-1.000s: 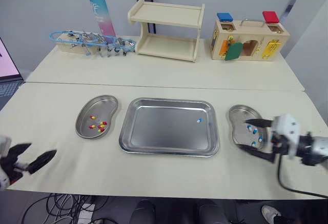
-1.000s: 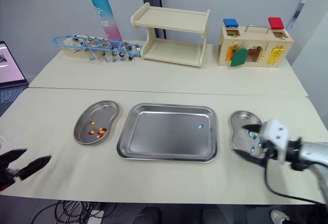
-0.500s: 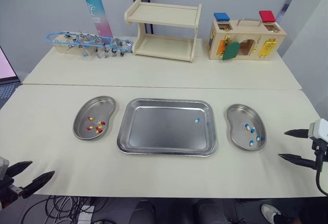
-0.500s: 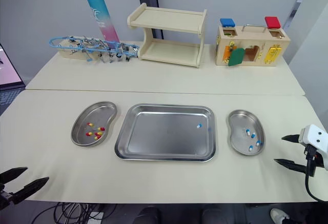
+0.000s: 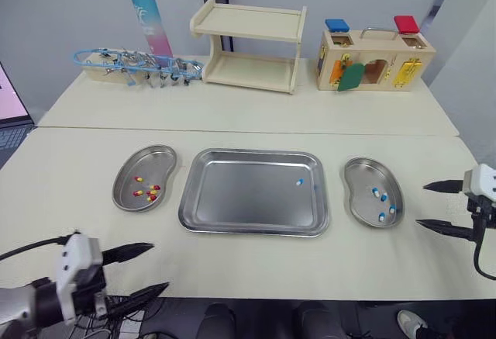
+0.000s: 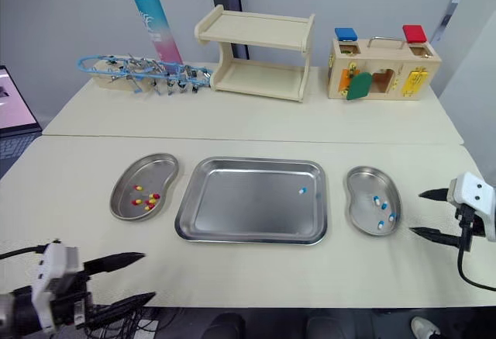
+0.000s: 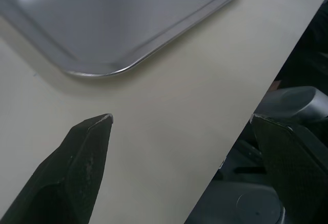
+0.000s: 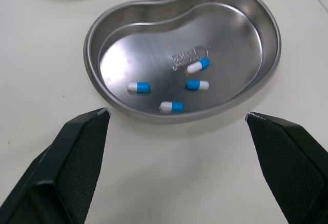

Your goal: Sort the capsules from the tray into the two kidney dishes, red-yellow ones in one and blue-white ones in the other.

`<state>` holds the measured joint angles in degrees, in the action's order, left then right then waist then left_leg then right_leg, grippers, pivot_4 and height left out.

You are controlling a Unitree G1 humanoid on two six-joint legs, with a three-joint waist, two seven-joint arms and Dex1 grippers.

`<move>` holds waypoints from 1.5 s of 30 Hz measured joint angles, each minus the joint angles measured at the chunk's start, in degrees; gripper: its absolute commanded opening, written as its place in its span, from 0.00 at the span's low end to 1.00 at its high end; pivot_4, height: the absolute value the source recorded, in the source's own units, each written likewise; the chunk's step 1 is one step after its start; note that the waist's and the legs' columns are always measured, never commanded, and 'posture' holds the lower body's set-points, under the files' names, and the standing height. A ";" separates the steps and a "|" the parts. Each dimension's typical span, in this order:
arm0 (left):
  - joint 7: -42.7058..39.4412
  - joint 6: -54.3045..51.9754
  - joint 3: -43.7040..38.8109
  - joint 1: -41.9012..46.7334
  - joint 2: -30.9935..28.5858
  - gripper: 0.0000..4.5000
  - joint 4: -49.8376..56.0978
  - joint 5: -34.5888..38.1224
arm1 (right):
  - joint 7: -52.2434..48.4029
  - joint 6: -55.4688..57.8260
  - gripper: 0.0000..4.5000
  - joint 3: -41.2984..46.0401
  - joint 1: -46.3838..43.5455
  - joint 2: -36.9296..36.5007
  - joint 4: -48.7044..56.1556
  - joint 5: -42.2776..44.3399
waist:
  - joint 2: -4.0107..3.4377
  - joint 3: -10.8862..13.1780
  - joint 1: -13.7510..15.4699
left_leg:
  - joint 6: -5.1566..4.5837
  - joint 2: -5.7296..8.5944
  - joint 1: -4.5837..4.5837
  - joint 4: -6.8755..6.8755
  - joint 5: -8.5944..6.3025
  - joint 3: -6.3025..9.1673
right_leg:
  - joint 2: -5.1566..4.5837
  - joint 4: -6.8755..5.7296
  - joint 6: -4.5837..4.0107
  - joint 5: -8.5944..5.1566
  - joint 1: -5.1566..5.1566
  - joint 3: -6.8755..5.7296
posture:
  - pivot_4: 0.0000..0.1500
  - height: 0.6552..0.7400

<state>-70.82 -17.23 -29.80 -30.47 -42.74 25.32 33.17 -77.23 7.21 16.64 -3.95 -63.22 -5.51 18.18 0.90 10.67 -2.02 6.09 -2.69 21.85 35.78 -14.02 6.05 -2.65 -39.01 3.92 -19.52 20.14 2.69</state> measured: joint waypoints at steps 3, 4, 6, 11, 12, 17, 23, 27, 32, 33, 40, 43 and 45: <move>0.33 0.81 4.86 4.34 0.50 0.99 1.08 0.06 | -0.04 1.40 1.00 -3.32 -3.87 1.18 4.89 1.19 | -0.02 0.01 -0.03 | 0.00 0.00 0.04 0.03 0.00 0.02 | 0.01 0.00 0.01 0.00 0.01 -0.01 | 1.00 1.00; 0.46 1.07 6.00 5.34 0.74 0.99 1.48 0.22 | 0.08 1.67 1.00 -4.36 -5.11 1.60 6.41 1.40 | -0.02 0.00 -0.02 | 0.00 0.00 0.05 0.03 0.00 0.01 | 0.00 0.02 0.01 0.01 0.01 -0.01 | 1.00 1.00; 0.91 1.28 7.19 6.47 1.18 0.99 1.65 0.60 | 0.53 2.41 1.00 -5.93 -7.19 2.75 8.39 1.61 | -0.02 0.01 0.03 | 0.00 0.00 0.06 0.02 0.00 0.02 | 0.00 0.03 0.02 0.01 0.02 -0.02 | 1.00 1.00; 1.92 2.28 10.96 8.00 2.85 0.99 3.37 0.71 | 3.43 7.22 1.00 -16.54 -18.38 10.34 14.54 0.69 | -0.06 0.03 -0.57 | 0.00 -0.02 0.01 0.03 0.00 0.07 | 0.03 -0.06 0.01 0.02 0.02 -0.03 | 1.00 1.00; 2.29 2.84 11.68 8.38 3.20 0.99 3.41 0.66 | 4.07 8.17 1.00 -19.24 -21.33 12.62 14.71 -0.10 | -0.06 0.03 -0.67 | 0.00 -0.02 0.02 0.04 0.00 0.07 | 0.03 -0.06 0.02 0.02 0.02 -0.03 | 1.00 1.00; 3.43 6.09 13.18 8.50 5.29 1.00 2.86 -0.03 | 5.41 7.33 0.87 -30.59 -30.84 18.99 9.30 -8.29 | -0.02 0.05 -0.31 | 0.00 0.00 0.13 0.04 0.00 0.11 | 0.01 0.03 0.02 0.02 0.07 -0.10 | 1.00 1.00; 4.27 9.90 15.09 8.48 7.13 1.00 0.35 -1.88 | 5.82 1.09 0.57 -40.11 -38.66 23.16 -2.13 -19.79 | -0.03 0.05 0.10 | 0.00 0.00 0.12 0.03 0.00 0.14 | 0.02 -0.02 0.01 0.02 0.10 -0.13 | 1.00 1.00; 5.29 11.33 16.31 9.25 7.56 1.00 -1.05 -2.80 | 5.48 0.18 0.57 -43.34 -41.81 25.48 -5.95 -24.36 | -0.04 0.06 0.07 | 0.00 0.00 0.11 0.03 0.00 0.13 | 0.02 -0.03 0.01 0.03 0.10 -0.12 | 1.00 1.00; 6.61 12.31 18.44 11.17 8.05 1.00 -1.78 -4.27 | 4.78 -0.21 0.57 -46.95 -47.35 27.90 -12.10 -30.23 | -0.06 0.07 0.01 | 0.00 0.00 0.10 0.03 0.00 0.14 | 0.02 -0.05 0.01 0.03 0.11 -0.13 | 1.00 1.00; 6.67 12.54 18.84 11.31 8.17 1.00 -1.92 -4.39 | 4.64 -0.22 0.57 -47.14 -47.77 28.21 -12.89 -30.52 | -0.06 0.07 0.01 | 0.00 0.00 0.10 0.02 0.00 0.14 | 0.02 -0.04 0.01 0.03 0.11 -0.13 | 1.00 1.00; 7.27 15.19 21.00 12.15 8.97 1.00 -4.75 -5.87 | 1.17 -0.89 0.57 -47.36 -51.74 30.45 -21.41 -31.80 | -0.08 0.08 -0.04 | 0.00 0.00 0.09 0.02 0.00 0.14 | 0.02 -0.06 0.00 0.03 0.12 -0.13 | 1.00 1.00; 7.20 16.48 21.54 12.38 9.00 1.00 -6.20 -6.43 | 0.07 -1.46 0.57 -47.36 -53.06 31.72 -24.62 -32.64 | -0.08 0.08 -0.15 | 0.00 0.00 0.09 0.01 0.00 0.14 | 0.02 -0.06 0.00 0.03 0.12 -0.13 | 1.00 1.00; 7.12 16.94 21.71 12.46 9.11 1.00 -6.99 -6.55 | -0.45 -1.95 0.57 -47.32 -53.21 32.55 -25.89 -32.73 | -0.09 0.09 -0.28 | 0.00 0.00 0.09 0.01 0.00 0.14 | 0.02 -0.06 0.00 0.03 0.12 -0.13 | 1.00 1.00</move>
<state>-63.70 -0.29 -8.09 -18.02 -33.63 18.33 26.62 -77.68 5.27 -30.68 -57.17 -30.68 -31.41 -14.55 0.81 10.75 -2.30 6.09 -2.70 21.95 35.79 -14.02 6.20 -2.63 -39.08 3.92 -19.49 20.27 2.56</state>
